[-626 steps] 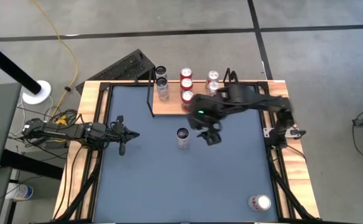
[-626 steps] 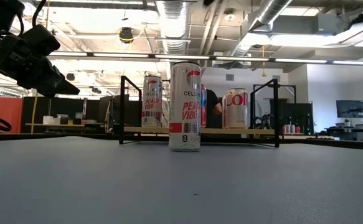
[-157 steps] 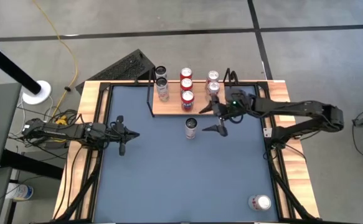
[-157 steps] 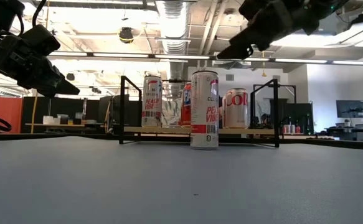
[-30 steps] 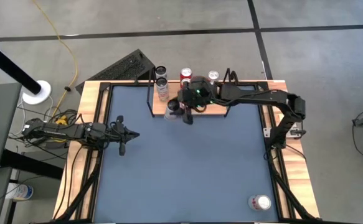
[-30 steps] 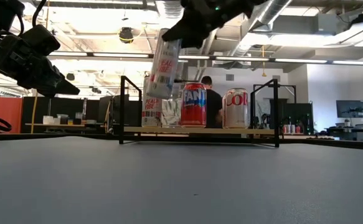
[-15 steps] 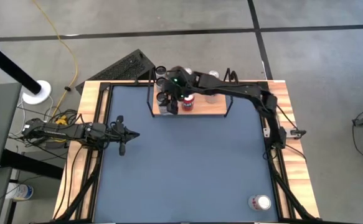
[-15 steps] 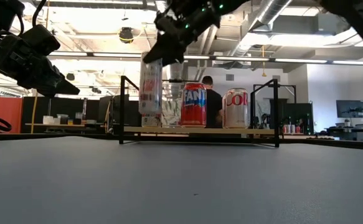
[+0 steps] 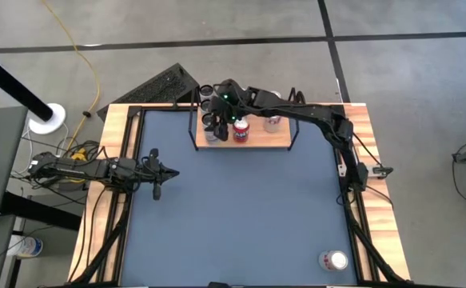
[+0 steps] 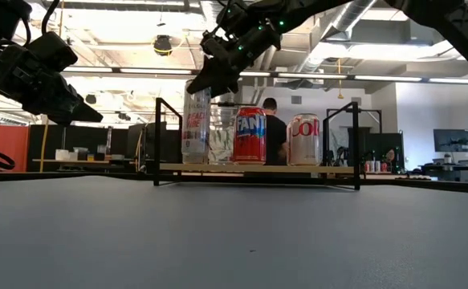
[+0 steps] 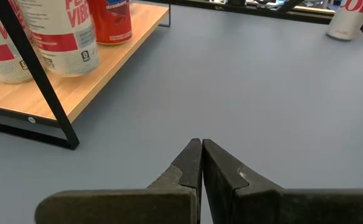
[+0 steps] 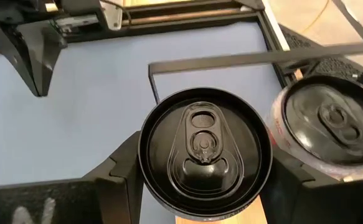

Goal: Place canned beverage on shelf
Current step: Put the white-pink soda can on the shelf aligned with the other white-pink soda cans

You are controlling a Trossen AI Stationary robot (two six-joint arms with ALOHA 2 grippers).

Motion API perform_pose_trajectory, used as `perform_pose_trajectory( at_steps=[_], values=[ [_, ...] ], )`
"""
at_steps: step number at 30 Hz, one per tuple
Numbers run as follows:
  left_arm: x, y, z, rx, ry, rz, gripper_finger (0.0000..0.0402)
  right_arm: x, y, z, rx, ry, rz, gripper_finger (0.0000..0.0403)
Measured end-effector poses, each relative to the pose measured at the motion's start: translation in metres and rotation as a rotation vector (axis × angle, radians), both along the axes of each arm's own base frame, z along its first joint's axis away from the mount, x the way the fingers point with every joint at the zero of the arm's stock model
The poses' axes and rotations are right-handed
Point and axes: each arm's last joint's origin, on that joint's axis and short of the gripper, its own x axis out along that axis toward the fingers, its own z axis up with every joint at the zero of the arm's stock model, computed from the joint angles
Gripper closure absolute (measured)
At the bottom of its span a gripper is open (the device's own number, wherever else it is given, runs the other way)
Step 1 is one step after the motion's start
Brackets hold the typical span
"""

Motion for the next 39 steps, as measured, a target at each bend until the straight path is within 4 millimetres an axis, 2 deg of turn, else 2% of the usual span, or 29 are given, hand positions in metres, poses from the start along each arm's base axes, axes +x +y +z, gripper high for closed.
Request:
perform_pose_trajectory(
  at_steps=[10, 15, 26, 39],
  values=[
    [0.000, 0.000, 0.000, 0.000, 0.000, 0.000, 0.0401, 0.001, 0.001, 0.000, 0.001, -0.004, 0.004, 0.0184],
    [0.000, 0.000, 0.000, 0.000, 0.000, 0.000, 0.0402, 0.007, -0.006, -0.016, 0.007, 0.012, -0.003, 0.0184],
    [0.000, 0.000, 0.000, 0.000, 0.001, 0.000, 0.0401, 0.006, -0.013, -0.019, 0.011, 0.015, -0.014, 0.0182],
    [0.000, 0.000, 0.000, 0.000, 0.000, 0.000, 0.0401, 0.006, -0.010, -0.019, 0.003, 0.023, -0.006, 0.0129]
  ],
)
